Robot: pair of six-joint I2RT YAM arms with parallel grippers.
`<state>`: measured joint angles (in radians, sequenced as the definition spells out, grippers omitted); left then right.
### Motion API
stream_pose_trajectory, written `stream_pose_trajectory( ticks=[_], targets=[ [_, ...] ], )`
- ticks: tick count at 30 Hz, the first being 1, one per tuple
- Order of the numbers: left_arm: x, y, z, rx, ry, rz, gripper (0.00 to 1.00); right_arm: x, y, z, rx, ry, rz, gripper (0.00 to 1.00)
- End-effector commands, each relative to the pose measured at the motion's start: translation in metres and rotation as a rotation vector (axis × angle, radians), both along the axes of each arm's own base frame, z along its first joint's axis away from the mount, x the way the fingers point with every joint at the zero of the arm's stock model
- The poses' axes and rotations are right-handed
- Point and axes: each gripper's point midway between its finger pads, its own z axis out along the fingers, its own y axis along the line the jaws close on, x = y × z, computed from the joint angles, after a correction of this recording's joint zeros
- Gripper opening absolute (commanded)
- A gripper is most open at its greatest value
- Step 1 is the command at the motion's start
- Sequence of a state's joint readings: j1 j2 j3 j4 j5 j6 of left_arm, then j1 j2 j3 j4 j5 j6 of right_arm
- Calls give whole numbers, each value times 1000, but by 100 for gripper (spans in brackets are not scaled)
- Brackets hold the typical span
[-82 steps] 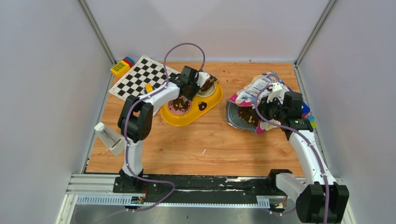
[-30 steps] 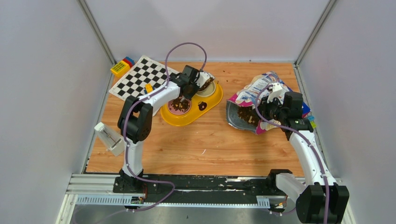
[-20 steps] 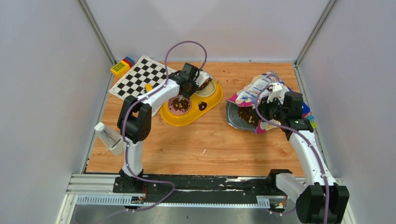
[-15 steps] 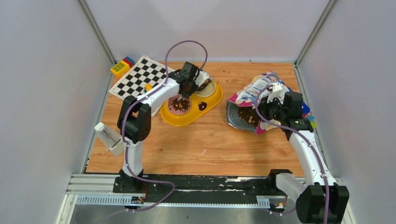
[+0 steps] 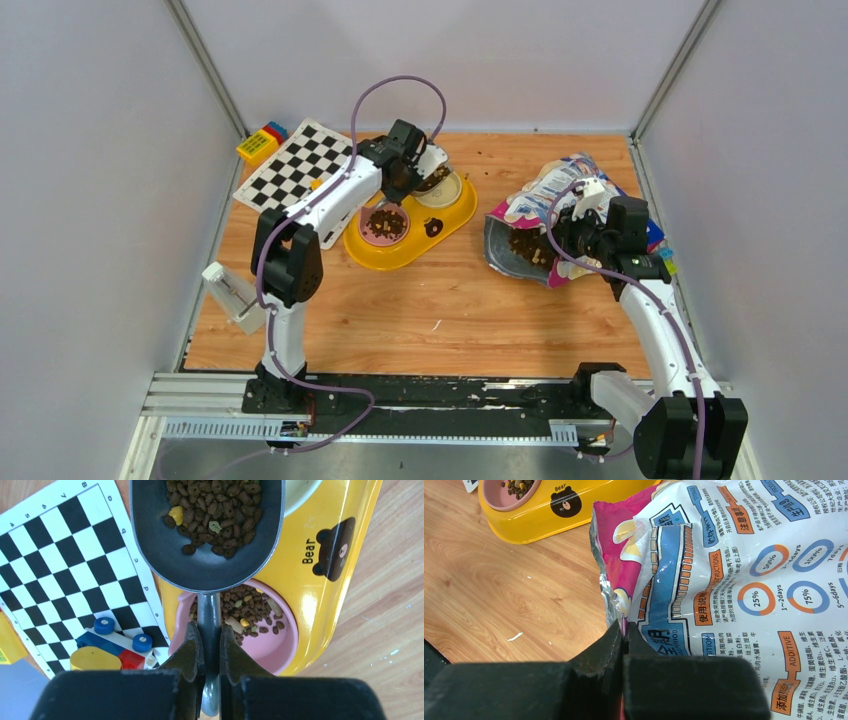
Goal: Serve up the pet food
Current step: Pour the pet food into the pet food bowl.
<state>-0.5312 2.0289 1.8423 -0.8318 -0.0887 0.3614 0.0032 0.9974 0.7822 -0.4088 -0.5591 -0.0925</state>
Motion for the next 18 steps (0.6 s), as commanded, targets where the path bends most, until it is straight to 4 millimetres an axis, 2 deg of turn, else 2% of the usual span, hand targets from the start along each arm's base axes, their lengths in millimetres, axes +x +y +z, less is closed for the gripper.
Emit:
stream_pose_trajectory(
  ticks=[1, 6, 18],
  targets=[
    [1, -2, 27, 12, -45, -25, 0, -9, 20, 28, 75, -71, 100, 0],
    [-1, 1, 21, 44, -22, -23, 0, -10, 19, 29, 74, -75, 99, 0],
    [-2, -4, 21, 53, -13, -30, 0, -10, 19, 30, 72, -82, 98, 0]
  ],
)
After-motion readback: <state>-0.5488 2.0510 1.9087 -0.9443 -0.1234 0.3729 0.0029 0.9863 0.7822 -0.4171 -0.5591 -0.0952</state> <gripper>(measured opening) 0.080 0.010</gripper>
